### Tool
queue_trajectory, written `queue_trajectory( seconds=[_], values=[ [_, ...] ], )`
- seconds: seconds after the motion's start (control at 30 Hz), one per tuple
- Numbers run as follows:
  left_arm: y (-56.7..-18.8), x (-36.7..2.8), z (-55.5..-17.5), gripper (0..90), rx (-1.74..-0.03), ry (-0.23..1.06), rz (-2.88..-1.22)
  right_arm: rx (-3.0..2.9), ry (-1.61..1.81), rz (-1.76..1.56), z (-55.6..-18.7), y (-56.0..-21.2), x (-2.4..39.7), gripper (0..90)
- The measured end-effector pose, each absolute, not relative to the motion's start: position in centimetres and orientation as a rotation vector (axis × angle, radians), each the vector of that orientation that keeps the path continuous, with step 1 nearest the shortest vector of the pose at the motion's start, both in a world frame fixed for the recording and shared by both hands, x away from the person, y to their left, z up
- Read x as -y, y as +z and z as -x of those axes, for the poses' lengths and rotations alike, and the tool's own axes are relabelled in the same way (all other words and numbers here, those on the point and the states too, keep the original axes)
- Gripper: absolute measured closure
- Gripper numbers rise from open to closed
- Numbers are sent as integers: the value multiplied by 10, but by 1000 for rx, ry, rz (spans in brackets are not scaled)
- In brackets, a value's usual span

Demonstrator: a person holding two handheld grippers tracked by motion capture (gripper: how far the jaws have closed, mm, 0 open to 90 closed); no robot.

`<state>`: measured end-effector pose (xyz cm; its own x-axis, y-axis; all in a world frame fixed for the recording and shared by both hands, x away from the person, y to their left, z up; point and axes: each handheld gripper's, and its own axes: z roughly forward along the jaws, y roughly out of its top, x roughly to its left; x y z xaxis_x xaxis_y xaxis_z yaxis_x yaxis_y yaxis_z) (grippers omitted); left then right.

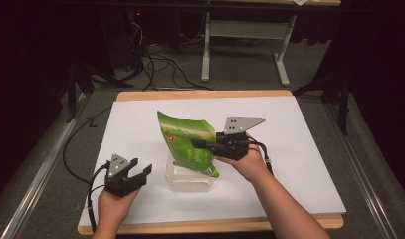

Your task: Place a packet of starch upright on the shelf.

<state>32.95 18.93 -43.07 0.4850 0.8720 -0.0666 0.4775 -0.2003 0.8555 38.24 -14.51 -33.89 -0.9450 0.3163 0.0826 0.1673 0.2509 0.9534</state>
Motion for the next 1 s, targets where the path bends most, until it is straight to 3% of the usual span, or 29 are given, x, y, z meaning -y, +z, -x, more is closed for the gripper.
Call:
queue_trajectory(
  seconds=[1.0],
  values=[
    [-431,-185,-328,415,-1121,555,-1853,-2491,1748,-436,-400,-359,123,899]
  ],
)
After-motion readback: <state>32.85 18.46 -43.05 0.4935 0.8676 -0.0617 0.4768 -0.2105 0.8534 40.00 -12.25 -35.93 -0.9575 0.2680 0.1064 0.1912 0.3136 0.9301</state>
